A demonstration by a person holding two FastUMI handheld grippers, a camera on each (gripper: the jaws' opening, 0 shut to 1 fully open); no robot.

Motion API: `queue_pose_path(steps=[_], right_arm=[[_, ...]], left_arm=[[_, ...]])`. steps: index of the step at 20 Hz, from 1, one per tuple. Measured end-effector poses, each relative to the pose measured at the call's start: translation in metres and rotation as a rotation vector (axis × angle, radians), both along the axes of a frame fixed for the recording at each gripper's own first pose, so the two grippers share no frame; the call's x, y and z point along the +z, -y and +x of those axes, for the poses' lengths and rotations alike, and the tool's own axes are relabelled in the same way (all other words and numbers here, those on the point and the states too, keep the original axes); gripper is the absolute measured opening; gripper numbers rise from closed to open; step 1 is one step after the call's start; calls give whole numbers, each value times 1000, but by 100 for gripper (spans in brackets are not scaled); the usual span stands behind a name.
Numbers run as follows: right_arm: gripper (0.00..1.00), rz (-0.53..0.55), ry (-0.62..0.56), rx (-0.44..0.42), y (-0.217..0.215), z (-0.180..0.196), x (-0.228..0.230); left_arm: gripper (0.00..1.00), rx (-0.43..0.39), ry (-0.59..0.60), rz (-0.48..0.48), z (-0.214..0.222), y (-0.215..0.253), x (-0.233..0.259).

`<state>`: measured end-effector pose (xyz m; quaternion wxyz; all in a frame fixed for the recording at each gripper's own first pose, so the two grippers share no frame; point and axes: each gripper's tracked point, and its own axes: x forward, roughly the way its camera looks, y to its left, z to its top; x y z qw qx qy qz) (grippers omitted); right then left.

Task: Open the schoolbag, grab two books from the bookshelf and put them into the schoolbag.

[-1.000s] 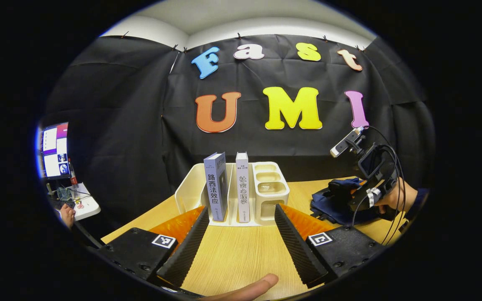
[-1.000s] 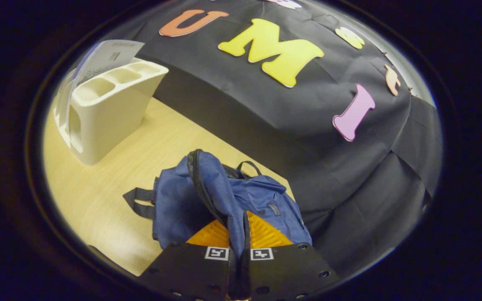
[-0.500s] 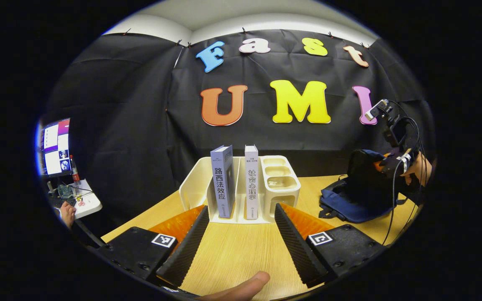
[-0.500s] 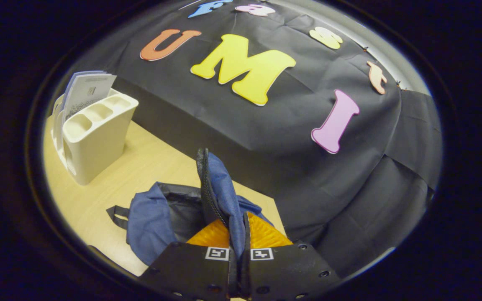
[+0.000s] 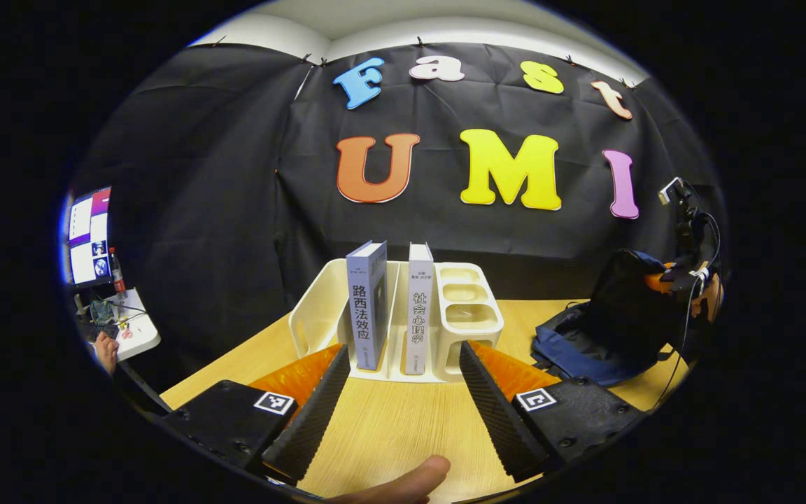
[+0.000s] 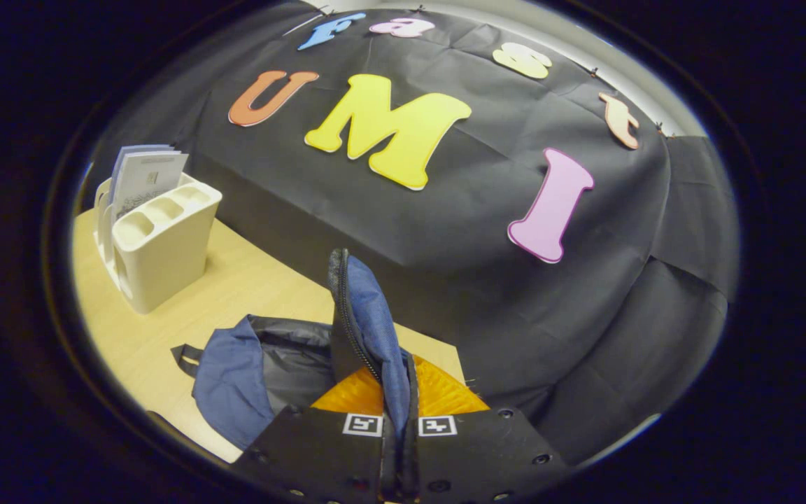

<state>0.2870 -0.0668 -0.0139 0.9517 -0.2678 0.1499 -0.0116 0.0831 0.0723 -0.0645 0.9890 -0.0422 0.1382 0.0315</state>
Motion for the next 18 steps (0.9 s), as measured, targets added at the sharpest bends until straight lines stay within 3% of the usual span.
queue_pose_path(steps=[9, 18], right_arm=[[4, 113, -60, 53, 22, -1, 3], [5, 190, -98, 42, 44, 3, 6]], left_arm=[[99, -49, -40, -70, 78, 26, 16], [98, -31, -6, -43, 190, -3, 65]])
